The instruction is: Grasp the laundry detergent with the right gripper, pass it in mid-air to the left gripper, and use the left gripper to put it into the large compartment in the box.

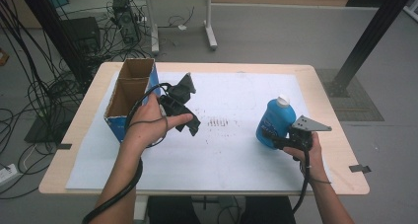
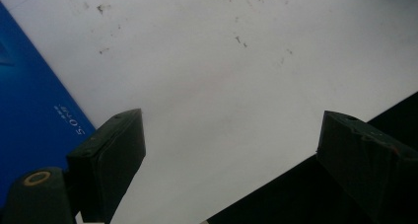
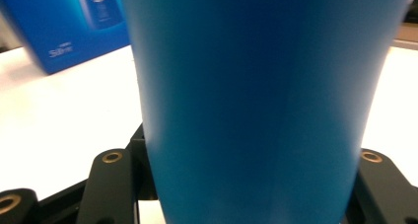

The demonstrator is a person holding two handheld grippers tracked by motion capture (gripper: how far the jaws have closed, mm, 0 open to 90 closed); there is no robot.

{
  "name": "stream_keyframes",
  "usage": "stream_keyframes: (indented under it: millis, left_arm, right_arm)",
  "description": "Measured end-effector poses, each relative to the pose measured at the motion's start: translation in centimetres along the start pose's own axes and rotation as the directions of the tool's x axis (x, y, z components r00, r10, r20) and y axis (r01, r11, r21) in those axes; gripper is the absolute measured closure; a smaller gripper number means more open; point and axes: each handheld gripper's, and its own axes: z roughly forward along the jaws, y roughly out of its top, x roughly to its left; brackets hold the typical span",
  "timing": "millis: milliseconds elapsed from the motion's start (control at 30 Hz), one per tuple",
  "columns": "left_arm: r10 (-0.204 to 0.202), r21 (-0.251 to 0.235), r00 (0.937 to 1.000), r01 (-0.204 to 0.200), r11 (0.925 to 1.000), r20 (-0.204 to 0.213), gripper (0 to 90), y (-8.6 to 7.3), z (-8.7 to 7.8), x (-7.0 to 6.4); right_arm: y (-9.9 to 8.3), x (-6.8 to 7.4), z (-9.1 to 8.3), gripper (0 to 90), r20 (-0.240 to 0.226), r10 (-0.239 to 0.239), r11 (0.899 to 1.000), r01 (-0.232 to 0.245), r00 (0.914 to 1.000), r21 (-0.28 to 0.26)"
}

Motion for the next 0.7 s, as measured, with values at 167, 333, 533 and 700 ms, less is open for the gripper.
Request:
stream_keyframes:
  millis: [167, 333, 533, 700]
  left_arm:
    - [0.047, -0.002, 0.9989, -0.047, 0.9989, 0.009, 11.5, -0.1, -1.0, -0.3]
    - [0.097, -0.007, 0.9952, -0.097, 0.9952, 0.007, 11.6, -0.2, -2.1, -0.8]
    - [0.168, -0.001, 0.9857, -0.168, 0.9857, 0.006, 11.6, -0.2, -3.8, -1.7]
    - [0.216, -0.015, 0.9763, -0.216, 0.9763, 0.011, 11.5, -0.2, -4.9, -2.3]
  right_arm:
    - [0.9, 0.3, 0.2, 40.7, -0.069, 0.0, 1.0, -0.001, 0.9976, -0.011]
    - [2.0, 0.7, 0.4, 40.7, -0.143, -0.01, 1.0, 0.008, 0.9897, -0.016]
    - [3.0, 1.2, 0.7, 40.7, -0.234, -0.028, 1.0, 0.026, 0.9718, -0.011]
    - [3.5, 1.9, 1.2, 40.7, -0.3, -0.043, 0.999, 0.042, 0.9529, -0.008]
